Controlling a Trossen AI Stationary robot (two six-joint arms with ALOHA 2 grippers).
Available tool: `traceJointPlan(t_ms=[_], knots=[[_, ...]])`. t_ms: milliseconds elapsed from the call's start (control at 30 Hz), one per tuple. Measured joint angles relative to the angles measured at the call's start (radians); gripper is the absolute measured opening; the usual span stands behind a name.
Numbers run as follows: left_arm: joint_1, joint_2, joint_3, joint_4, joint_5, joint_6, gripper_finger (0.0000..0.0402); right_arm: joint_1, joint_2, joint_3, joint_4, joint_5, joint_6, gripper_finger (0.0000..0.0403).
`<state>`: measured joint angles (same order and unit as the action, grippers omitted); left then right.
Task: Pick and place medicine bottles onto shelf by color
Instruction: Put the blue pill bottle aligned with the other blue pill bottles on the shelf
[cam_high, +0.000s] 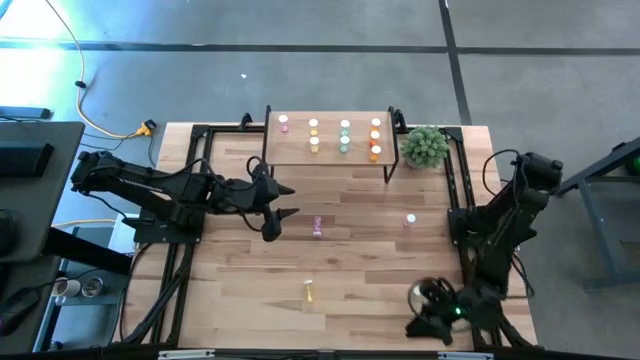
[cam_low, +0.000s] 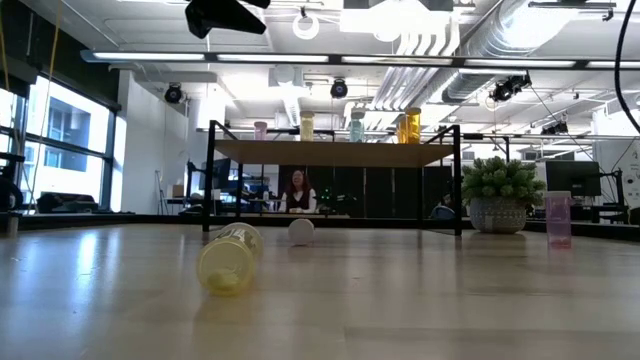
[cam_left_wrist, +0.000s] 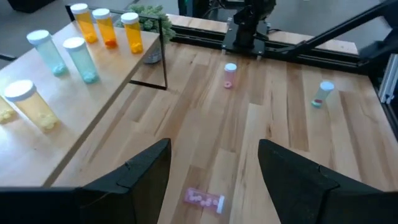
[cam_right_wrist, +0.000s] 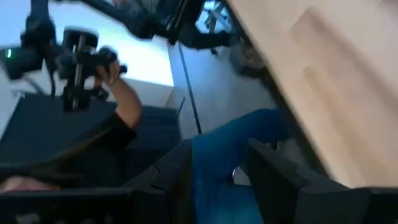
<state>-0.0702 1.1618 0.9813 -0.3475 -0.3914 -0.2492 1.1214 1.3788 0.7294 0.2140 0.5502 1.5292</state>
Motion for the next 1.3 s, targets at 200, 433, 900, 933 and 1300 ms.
traceJointPlan(t_ms=[200,433,900,933,1300], knots=[[0.000,0.000,0.000,0.000,0.000,-0.028,0.0229,0.064,0.124,0.255,-0.357,0.000,0.025,0.0139],[0.000,0.000,0.000,0.001,0.000,-0.037,0.0229,0.103,0.303,0.482,-0.845,0.007,0.252,0.0139],[0.000,0.000,0.000,0.001,0.000,-0.037,0.0229,0.132,0.495,0.511,-1.064,0.002,0.513,0.0139],[0.000,0.000,0.000,0.001,0.000,-0.037,0.0229,0.132,0.502,0.511,-1.089,0.002,0.530,0.0139],[0.000,0.000,0.000,0.001,-0.001,-0.036,0.0229,0.144,0.582,0.511,-1.250,-0.008,0.579,0.0139]])
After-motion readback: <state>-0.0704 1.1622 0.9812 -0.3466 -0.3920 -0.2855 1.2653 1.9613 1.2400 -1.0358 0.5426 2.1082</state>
